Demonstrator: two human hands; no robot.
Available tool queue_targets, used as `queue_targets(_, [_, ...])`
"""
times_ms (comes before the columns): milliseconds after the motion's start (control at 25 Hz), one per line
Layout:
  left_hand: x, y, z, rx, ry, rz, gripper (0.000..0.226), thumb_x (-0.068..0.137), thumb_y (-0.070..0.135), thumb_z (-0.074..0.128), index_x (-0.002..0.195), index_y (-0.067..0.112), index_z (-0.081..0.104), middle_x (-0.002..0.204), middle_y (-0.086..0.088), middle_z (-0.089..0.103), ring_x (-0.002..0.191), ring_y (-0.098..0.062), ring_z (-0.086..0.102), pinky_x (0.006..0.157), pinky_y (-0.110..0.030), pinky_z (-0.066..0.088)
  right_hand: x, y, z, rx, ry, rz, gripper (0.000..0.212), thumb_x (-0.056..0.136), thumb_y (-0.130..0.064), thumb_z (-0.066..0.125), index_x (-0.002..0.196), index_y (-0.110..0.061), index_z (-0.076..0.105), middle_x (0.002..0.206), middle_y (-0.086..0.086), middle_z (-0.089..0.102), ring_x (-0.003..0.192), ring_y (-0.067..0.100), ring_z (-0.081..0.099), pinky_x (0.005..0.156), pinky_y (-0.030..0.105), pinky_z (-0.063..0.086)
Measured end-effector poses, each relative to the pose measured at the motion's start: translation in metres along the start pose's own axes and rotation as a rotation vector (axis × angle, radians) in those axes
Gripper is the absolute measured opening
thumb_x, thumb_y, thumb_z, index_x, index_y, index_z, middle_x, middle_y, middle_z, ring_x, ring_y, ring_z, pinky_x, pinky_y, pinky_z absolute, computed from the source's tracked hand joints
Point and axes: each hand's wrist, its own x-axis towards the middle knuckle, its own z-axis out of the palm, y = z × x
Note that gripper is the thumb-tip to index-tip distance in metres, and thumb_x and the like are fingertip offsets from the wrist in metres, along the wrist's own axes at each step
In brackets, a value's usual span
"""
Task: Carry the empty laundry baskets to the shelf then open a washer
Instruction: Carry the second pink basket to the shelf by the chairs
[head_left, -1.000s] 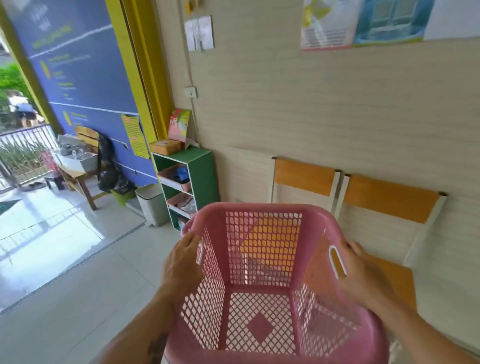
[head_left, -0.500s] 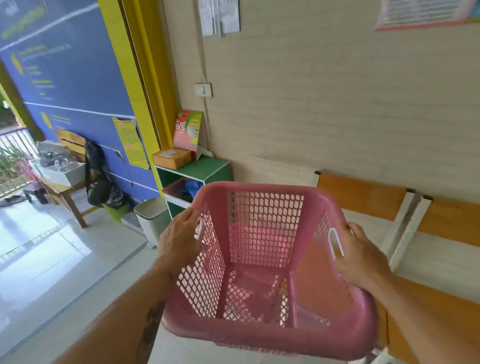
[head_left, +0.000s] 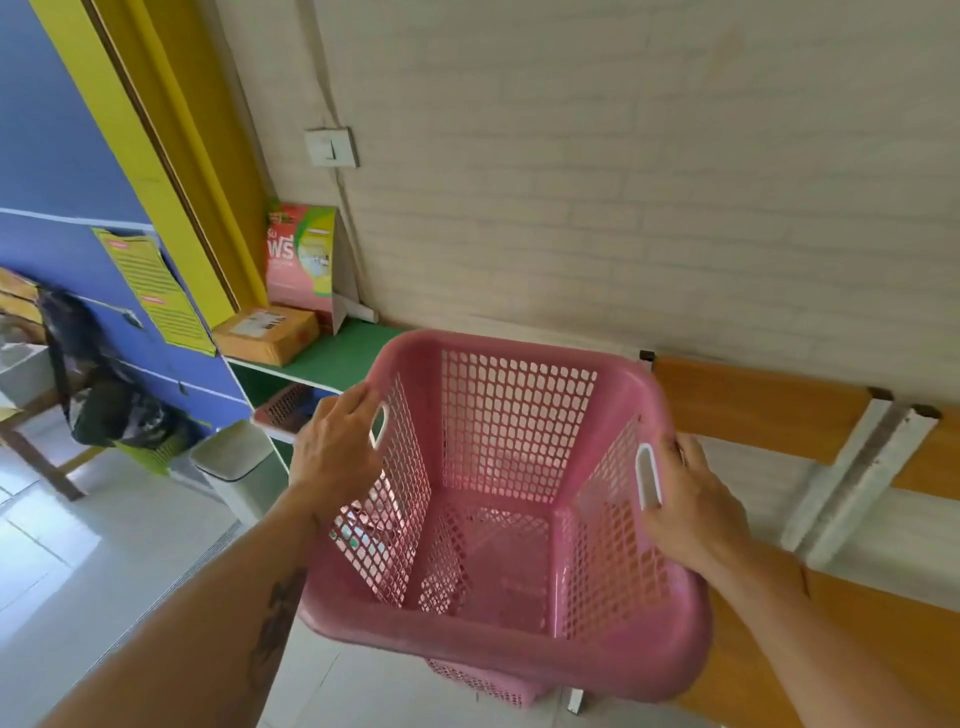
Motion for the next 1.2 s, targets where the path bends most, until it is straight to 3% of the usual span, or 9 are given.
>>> queue_targets(240, [0.06,-0.043,0.097,-0.088,-0.163,0.058,0.069,0.068,0.015,0.065,0.132,0.026,0.043,0.132,0.012,0.044,0.098,-0.023,0.054,0.068,-0.039,0.054,0.047,-0.024,0.067,0.0,-0.122,0.122,0.074,0.076,-0.01,0.069,0.139,-0.018,0.032,0.124,0.0,0.041,0.096,0.021,0.058,0.048,0.013,0.027])
queue_targets(360, [0.071,-0.066,0.166,-0.167,-0.255,0.07,0.077,0.067,0.007,0.06,0.138,0.025,0.038,0.139,0.008,0.04,0.1,-0.025,0.05,0.066,-0.04,0.054,0.065,-0.033,0.121,0.019,-0.168,0.248,0.081,0.073,0.001,0.068,0.144,-0.014,0.03,0.132,0.003,0.039,0.096,0.023,0.058,0.055,0.022,0.045])
queue_targets(440, [0.07,-0.08,0.219,-0.205,-0.325,0.067,0.085,0.066,-0.001,0.059,0.144,0.021,0.034,0.144,-0.001,0.037,0.107,-0.032,0.046,0.074,-0.048,0.053,0.075,-0.034,0.164,0.034,-0.211,0.336,0.084,0.071,0.005,0.067,0.144,-0.015,0.03,0.136,0.003,0.037,0.095,0.025,0.059,0.058,0.03,0.053])
queue_targets(600, [0.049,-0.095,0.324,-0.259,-0.566,-0.005,0.096,0.064,-0.007,0.054,0.15,0.025,0.026,0.156,-0.013,0.023,0.126,-0.042,0.038,0.096,-0.052,0.044,0.084,-0.018,0.257,0.141,-0.271,0.617,0.092,0.067,0.007,0.062,0.143,-0.036,0.032,0.141,0.006,0.036,0.106,0.027,0.056,0.053,0.019,0.038])
queue_targets(800, [0.026,-0.104,0.411,-0.264,-0.848,-0.079,0.097,0.061,-0.003,0.062,0.147,0.029,0.028,0.148,-0.009,0.029,0.106,-0.043,0.057,0.079,-0.046,0.053,0.085,0.008,0.346,0.277,-0.377,0.875,0.096,0.064,0.008,0.061,0.138,-0.044,0.028,0.128,0.002,0.035,0.087,0.011,0.045,0.042,0.014,0.041])
queue_targets(960, [0.021,-0.107,0.446,-0.371,-0.944,-0.066,0.092,0.059,0.001,0.051,0.146,0.025,0.032,0.144,-0.013,0.04,0.115,-0.04,0.053,0.087,-0.044,0.053,0.083,0.017,0.379,0.343,-0.496,0.932,0.103,0.069,0.01,0.063,0.15,-0.037,0.02,0.152,0.007,0.035,0.122,0.027,0.051,0.063,0.018,0.046])
queue_targets(1040, [0.027,-0.103,0.45,-0.355,-0.982,-0.079,0.091,0.059,0.003,0.052,0.145,0.027,0.033,0.144,-0.009,0.04,0.119,-0.035,0.05,0.09,-0.042,0.051,0.081,0.018,0.378,0.398,-0.513,0.925,0.099,0.072,0.009,0.064,0.15,-0.035,0.024,0.151,0.004,0.04,0.118,0.023,0.055,0.066,0.022,0.055])
queue_targets(1080, [0.031,-0.098,0.447,-0.336,-1.006,-0.119,0.088,0.059,0.001,0.052,0.142,0.027,0.036,0.143,-0.006,0.041,0.119,-0.032,0.051,0.09,-0.041,0.052,0.08,0.018,0.373,0.401,-0.512,0.919,0.096,0.073,0.007,0.064,0.15,-0.033,0.025,0.151,0.003,0.041,0.122,0.023,0.054,0.078,0.03,0.057])
queue_targets(1200, [0.047,-0.08,0.42,-0.355,-1.009,-0.256,0.056,0.055,0.0,0.05,0.106,0.019,0.063,0.11,-0.007,0.063,0.089,-0.027,0.065,0.071,-0.039,0.059,0.078,0.013,0.346,0.405,-0.516,0.879,0.084,0.08,-0.006,0.064,0.151,-0.029,0.026,0.149,0.001,0.045,0.129,0.024,0.052,0.096,0.04,0.052])
